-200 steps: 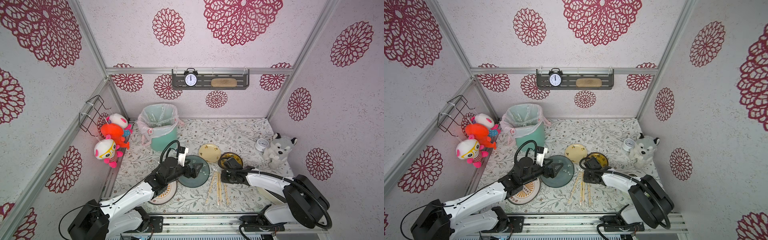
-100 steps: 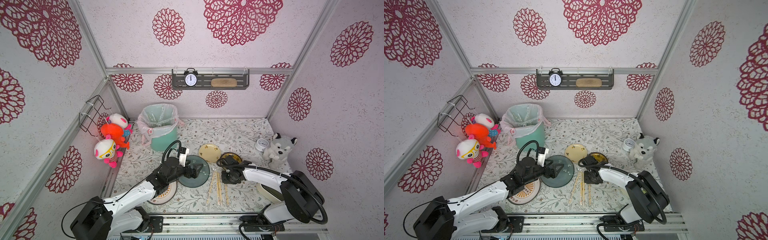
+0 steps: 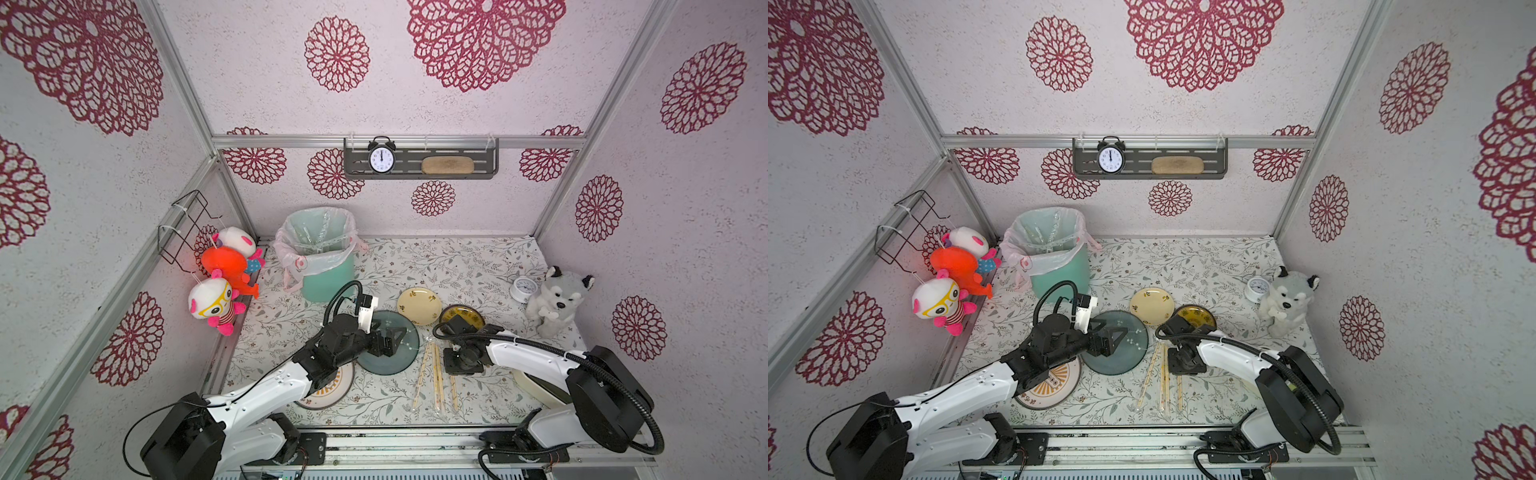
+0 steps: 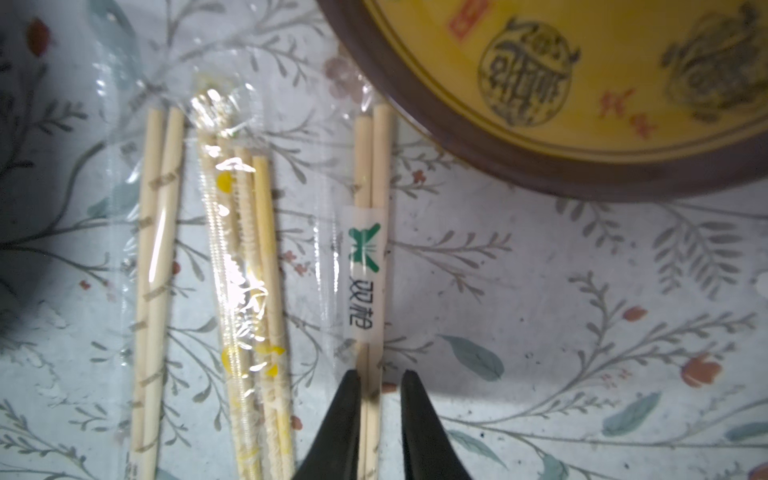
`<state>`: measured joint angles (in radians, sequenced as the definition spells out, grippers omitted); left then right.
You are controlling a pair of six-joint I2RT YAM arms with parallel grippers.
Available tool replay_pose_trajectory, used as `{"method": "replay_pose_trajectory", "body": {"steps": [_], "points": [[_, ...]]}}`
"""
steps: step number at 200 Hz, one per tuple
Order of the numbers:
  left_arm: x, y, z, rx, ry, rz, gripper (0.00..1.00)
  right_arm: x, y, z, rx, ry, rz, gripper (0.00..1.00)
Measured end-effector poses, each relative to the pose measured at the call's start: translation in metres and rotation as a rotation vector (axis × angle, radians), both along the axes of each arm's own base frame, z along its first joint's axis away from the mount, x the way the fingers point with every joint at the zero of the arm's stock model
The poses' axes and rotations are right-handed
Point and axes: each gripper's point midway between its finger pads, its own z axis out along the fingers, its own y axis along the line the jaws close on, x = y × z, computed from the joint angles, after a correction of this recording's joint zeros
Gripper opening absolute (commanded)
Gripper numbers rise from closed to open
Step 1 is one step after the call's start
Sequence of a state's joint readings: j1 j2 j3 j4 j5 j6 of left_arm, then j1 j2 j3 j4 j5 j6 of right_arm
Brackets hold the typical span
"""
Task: Remove the packaging of disposable chopsticks
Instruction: Pick up the disposable chopsticks from the center of the board.
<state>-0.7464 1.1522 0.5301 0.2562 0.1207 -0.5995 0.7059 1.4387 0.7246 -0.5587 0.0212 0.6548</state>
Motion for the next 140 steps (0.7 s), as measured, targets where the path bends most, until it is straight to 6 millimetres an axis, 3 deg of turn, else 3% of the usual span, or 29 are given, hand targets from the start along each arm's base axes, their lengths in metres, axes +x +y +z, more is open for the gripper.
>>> {"method": "replay_pose_trajectory", "body": {"steps": [140], "points": [[0.0021, 0.003, -0.0032, 0.018, -0.01, 0.015, 0.98, 0.0049, 0.0058, -0.002, 0.02, -0.001, 0.01, 0.0]]}}
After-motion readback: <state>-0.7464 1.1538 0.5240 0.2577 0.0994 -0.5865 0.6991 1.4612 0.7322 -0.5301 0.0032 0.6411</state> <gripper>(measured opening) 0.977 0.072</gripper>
